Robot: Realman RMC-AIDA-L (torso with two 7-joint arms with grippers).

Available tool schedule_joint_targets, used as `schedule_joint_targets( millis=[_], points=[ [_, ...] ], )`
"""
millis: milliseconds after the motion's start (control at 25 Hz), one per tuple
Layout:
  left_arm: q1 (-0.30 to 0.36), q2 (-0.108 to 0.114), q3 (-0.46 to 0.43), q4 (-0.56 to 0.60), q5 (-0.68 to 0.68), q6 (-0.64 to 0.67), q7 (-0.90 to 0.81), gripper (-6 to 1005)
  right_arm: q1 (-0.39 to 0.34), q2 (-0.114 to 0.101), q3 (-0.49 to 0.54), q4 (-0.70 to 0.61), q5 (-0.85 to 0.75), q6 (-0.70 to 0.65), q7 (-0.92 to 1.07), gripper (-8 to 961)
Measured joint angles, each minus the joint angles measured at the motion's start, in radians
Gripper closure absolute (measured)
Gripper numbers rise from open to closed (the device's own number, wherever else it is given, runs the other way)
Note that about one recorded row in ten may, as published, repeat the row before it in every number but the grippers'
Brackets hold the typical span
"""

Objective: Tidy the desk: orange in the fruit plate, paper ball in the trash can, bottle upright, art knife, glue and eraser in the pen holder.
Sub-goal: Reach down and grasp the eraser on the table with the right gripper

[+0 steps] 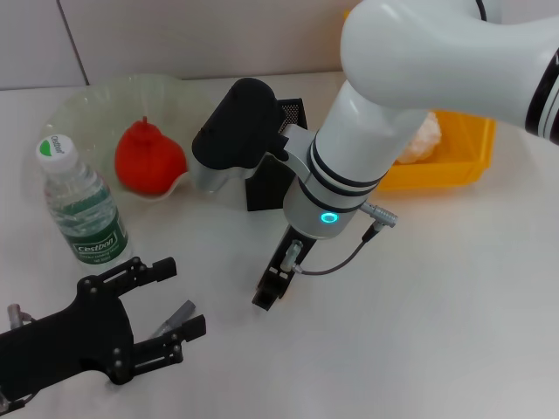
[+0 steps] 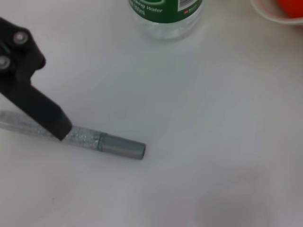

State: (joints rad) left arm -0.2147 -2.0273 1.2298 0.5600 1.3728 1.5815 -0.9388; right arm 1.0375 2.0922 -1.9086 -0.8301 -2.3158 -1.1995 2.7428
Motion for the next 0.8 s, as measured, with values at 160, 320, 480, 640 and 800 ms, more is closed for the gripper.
schedule_joint_targets(
  millis=[160, 320, 480, 640, 800],
  points=[
    [0.000, -0.001, 0.001, 0.000, 0.000, 0.000, 0.000, 195, -0.001, 0.000, 0.000, 0.000, 0.000, 0.002, 0.000, 410],
    [0.000, -0.001, 0.002, -0.001, 0.000, 0.000, 0.000, 195, -0.001, 0.000, 0.000, 0.000, 0.000, 0.002, 0.003, 413],
    [0.000, -0.001, 0.002, -0.002, 0.000, 0.000, 0.000, 195, 0.000, 0.000, 0.000, 0.000, 0.000, 0.001, 0.012, 416],
    [0.000, -0.001, 0.002, -0.002, 0.000, 0.000, 0.000, 195, 0.001, 0.000, 0.000, 0.000, -0.002, -0.002, 0.013, 436],
    [-0.001, -0.001, -0.001, -0.002, 0.000, 0.000, 0.000, 195, 0.002, 0.000, -0.009, 0.004, -0.002, -0.001, 0.013, 510]
  ],
)
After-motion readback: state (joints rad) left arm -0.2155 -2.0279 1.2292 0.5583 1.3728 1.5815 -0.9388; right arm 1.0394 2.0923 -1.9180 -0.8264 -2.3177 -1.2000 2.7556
